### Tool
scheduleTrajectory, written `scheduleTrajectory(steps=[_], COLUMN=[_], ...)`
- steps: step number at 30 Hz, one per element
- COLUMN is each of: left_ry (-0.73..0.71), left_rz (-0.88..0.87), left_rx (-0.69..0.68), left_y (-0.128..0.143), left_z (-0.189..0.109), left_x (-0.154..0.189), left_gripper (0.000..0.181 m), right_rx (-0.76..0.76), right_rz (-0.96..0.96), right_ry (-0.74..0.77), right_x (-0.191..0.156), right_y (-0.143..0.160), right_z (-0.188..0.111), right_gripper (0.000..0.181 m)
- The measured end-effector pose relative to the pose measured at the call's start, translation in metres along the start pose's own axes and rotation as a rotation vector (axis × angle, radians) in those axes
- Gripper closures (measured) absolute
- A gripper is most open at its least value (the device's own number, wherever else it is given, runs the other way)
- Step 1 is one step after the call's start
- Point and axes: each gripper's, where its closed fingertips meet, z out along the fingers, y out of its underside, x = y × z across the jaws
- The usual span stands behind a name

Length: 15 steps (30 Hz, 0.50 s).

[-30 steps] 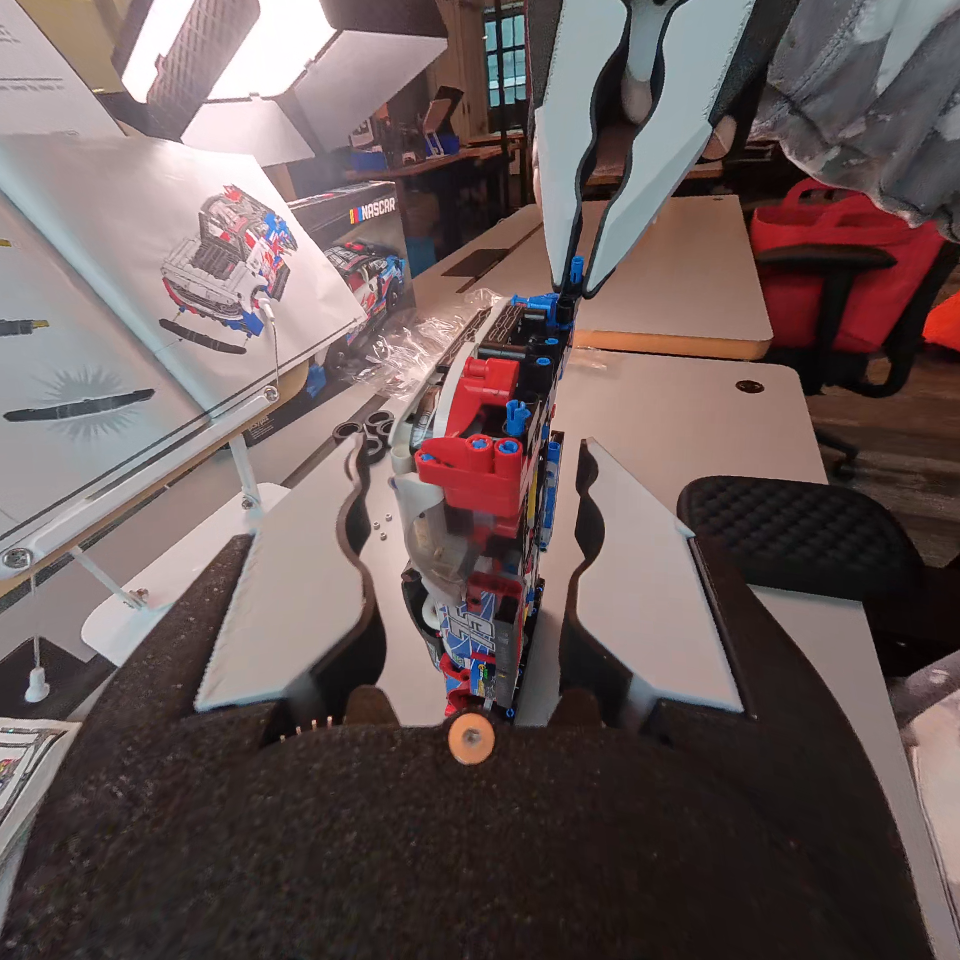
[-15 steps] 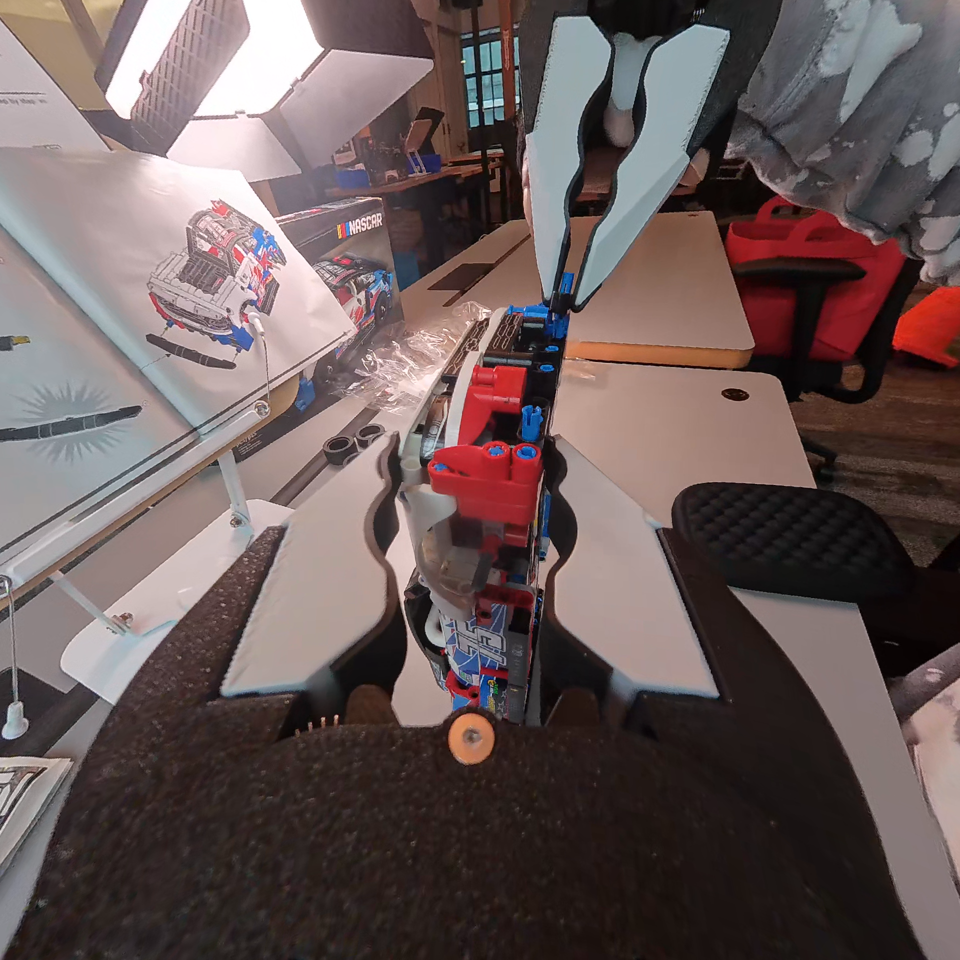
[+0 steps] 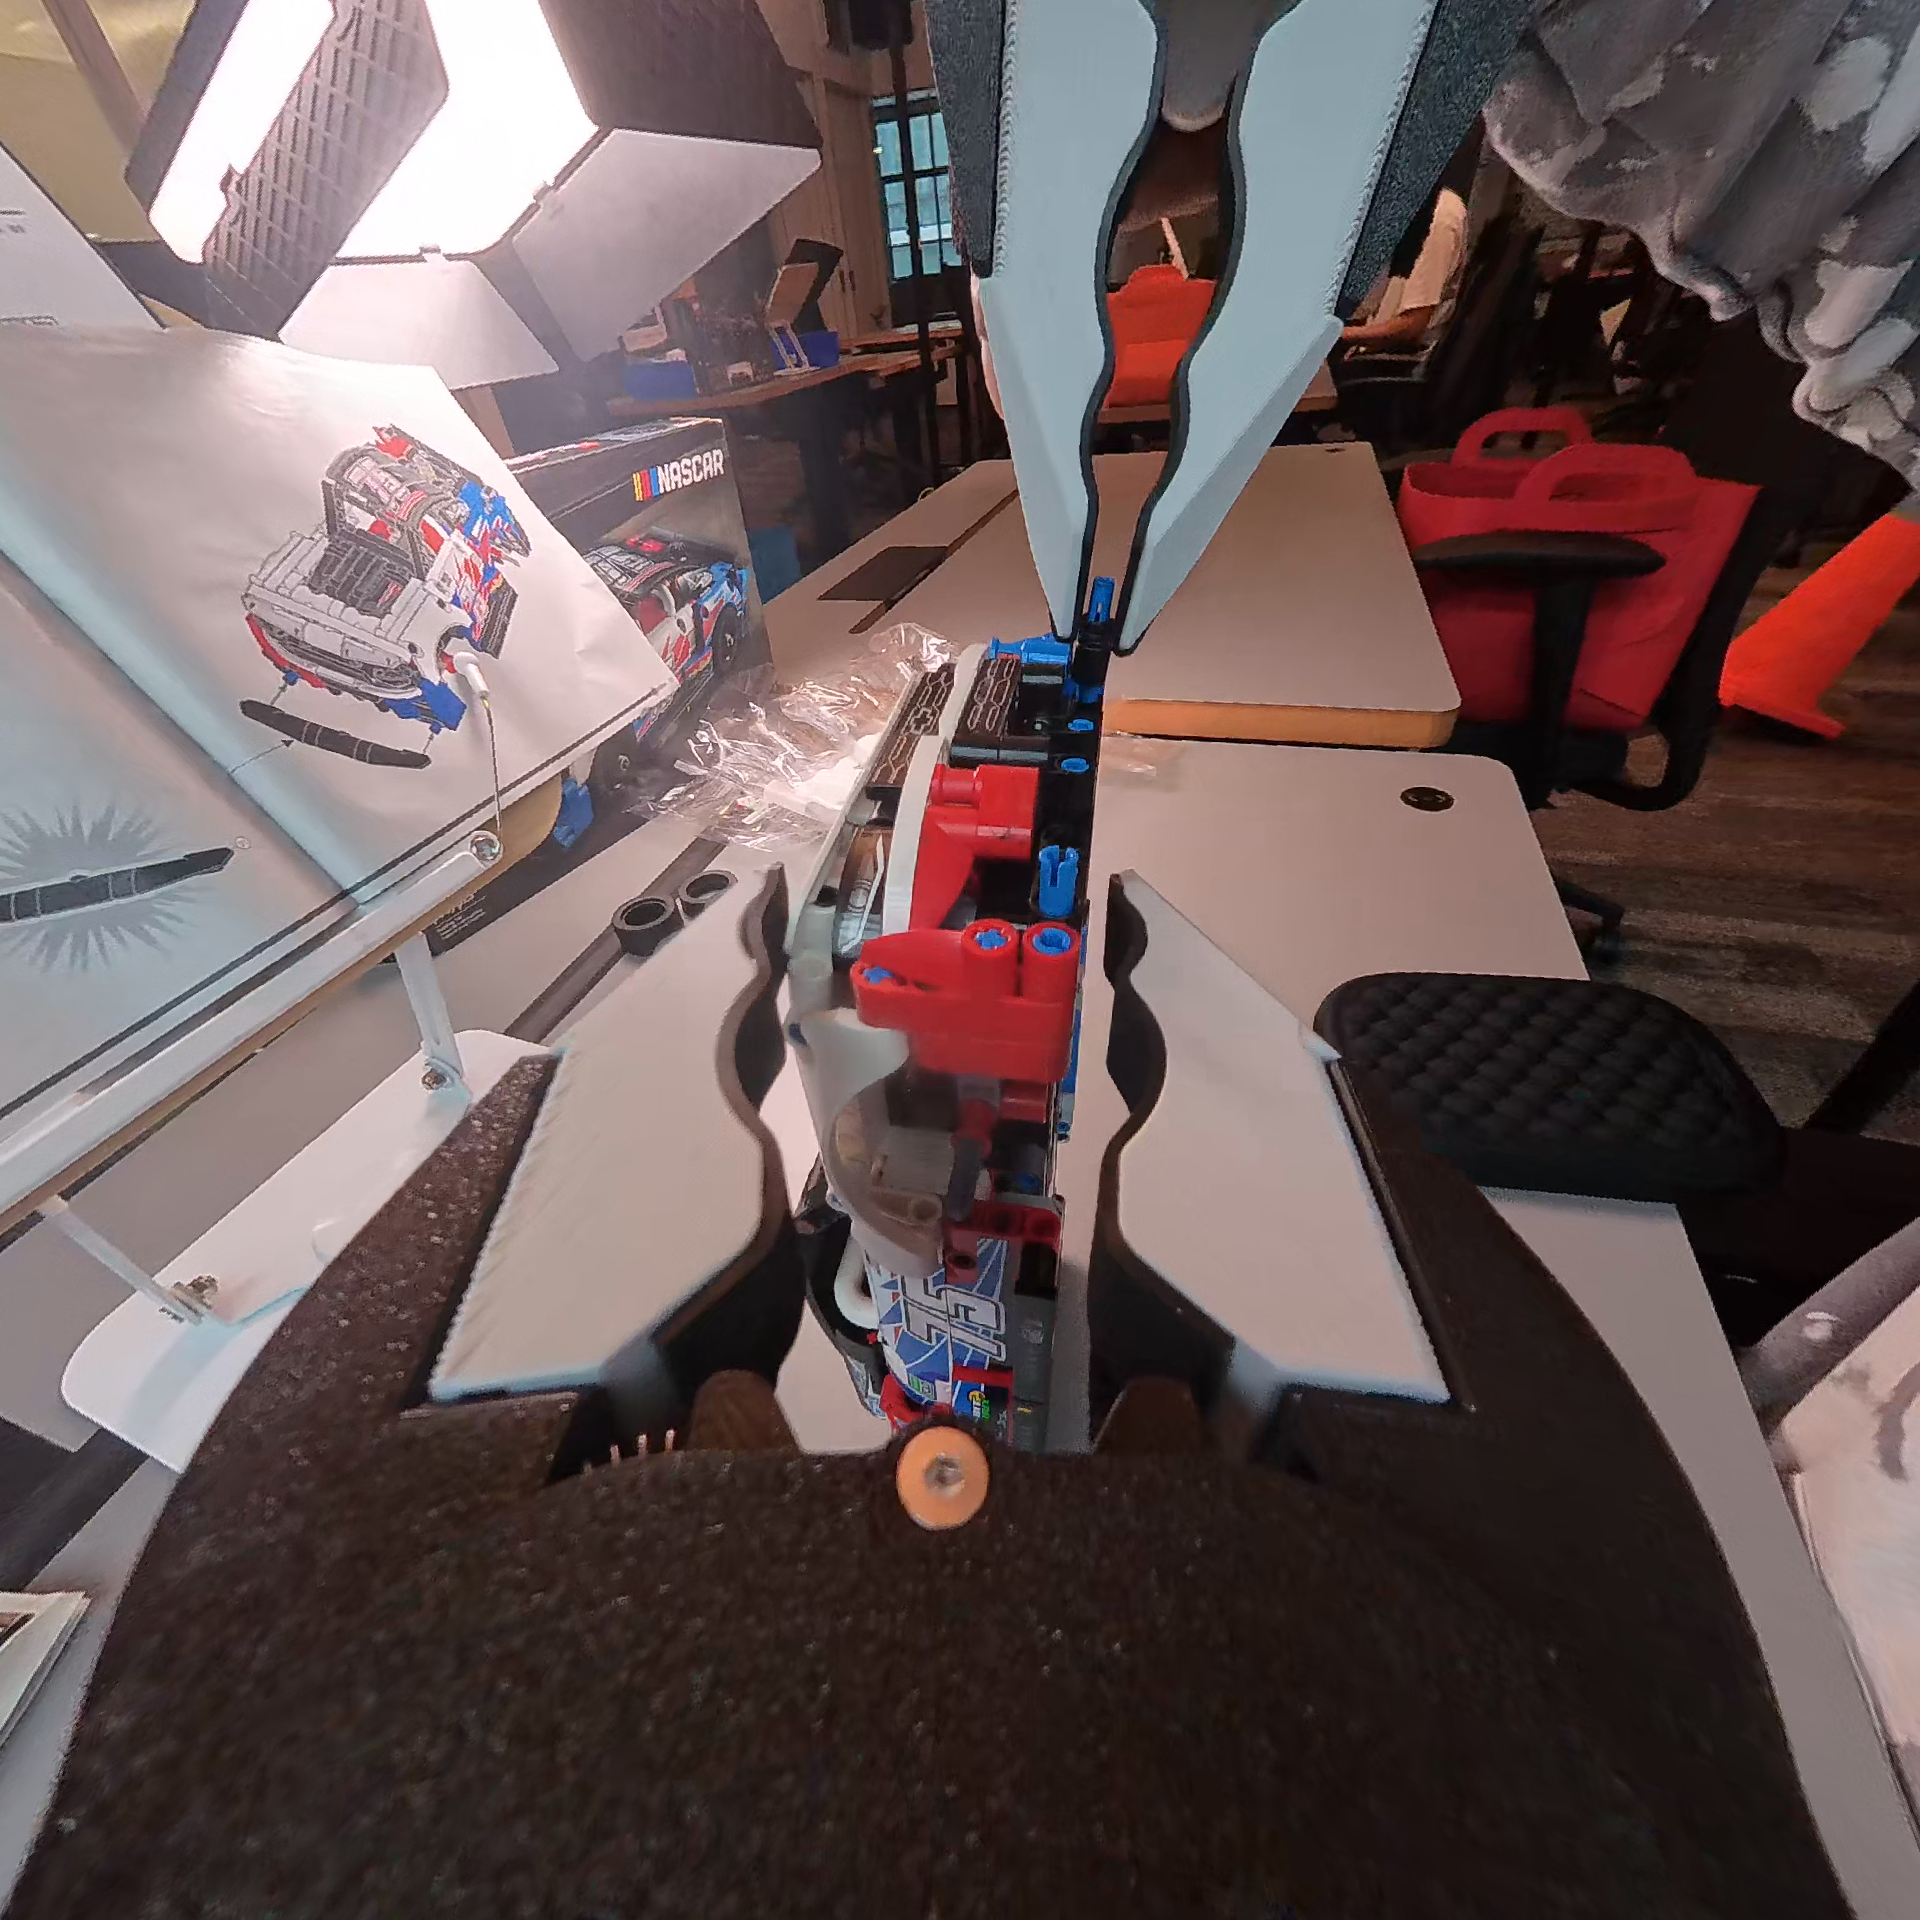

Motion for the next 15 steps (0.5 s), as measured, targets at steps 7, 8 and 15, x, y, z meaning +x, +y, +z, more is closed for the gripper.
scheduleTrajectory(steps=[7,8,15], left_ry=[0.005,0.012,0.049], left_rz=[-0.017,-0.021,-0.014], left_rx=[0.012,0.011,0.008], left_y=[-0.0017,-0.0016,-0.0013], left_z=[0.0074,0.0075,0.0067], left_x=[-0.0032,-0.0032,-0.0015], left_gripper=[0.128,0.129,0.131], right_rx=[-0.022,-0.027,-0.157], right_rz=[0.023,0.023,-0.012], right_ry=[0.005,0.006,-0.014], right_x=[0.003,0.0036,0.0043], right_y=[0.0027,0.0028,0.0042], right_z=[0.0011,0.0013,0.0024], right_gripper=[0.175,0.175,0.175])
